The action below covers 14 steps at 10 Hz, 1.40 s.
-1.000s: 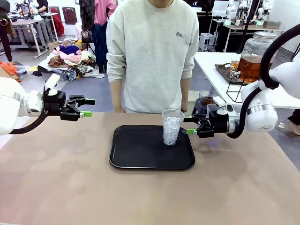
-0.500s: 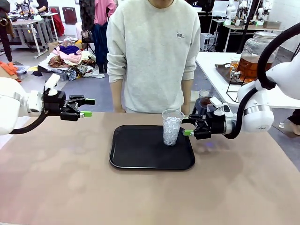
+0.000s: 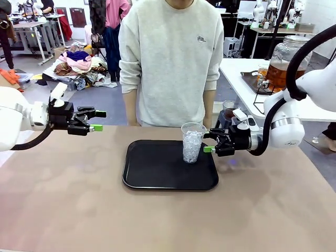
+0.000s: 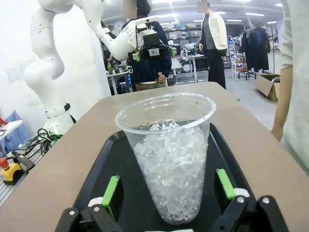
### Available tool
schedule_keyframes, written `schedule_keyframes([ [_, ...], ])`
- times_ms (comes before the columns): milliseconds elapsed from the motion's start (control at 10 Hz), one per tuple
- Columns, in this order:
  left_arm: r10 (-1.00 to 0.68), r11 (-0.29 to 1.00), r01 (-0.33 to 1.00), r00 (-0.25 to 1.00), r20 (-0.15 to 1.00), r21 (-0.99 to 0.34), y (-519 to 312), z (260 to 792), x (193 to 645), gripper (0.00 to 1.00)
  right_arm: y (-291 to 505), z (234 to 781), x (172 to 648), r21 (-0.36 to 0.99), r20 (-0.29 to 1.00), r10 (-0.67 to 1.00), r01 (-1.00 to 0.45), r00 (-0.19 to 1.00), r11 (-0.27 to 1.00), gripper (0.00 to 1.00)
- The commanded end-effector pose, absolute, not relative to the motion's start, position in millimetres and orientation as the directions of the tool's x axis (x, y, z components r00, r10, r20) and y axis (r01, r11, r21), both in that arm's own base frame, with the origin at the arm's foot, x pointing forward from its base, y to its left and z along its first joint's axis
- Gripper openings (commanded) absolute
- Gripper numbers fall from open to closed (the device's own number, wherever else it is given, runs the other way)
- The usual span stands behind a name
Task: Pour the drink into the iced cup.
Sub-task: Pick up the iced cup indicated by the human and present it to them.
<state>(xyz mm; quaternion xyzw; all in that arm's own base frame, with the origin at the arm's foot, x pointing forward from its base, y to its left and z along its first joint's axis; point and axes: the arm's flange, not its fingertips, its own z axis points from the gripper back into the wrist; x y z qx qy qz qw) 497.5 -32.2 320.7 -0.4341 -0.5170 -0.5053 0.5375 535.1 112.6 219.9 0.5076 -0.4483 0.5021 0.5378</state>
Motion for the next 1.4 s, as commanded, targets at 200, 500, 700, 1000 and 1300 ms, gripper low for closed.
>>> schedule_keyframes([
  [200,-0.087,0.12,0.991,-0.048,0.995,0.058,-33,322,498,1.0,126,217,538,0.054,0.995,0.078,-0.998,0.055,0.018,1.0],
  [500,-0.087,0.12,0.991,-0.048,0.995,0.058,-33,322,498,1.0,135,215,538,0.055,0.995,0.086,-0.998,0.056,0.017,1.0],
  [700,-0.087,0.12,0.991,-0.048,0.995,0.058,-33,322,498,1.0,140,213,539,0.061,0.994,0.087,-0.998,0.063,0.026,1.0],
  [1000,-0.087,0.12,0.991,-0.048,0.995,0.058,-33,322,498,1.0,148,210,539,0.075,0.994,0.078,-0.997,0.077,0.029,1.0],
  [1300,-0.087,0.12,0.991,-0.048,0.995,0.058,-33,322,498,1.0,156,209,540,0.08,0.993,0.079,-0.996,0.083,0.036,1.0],
])
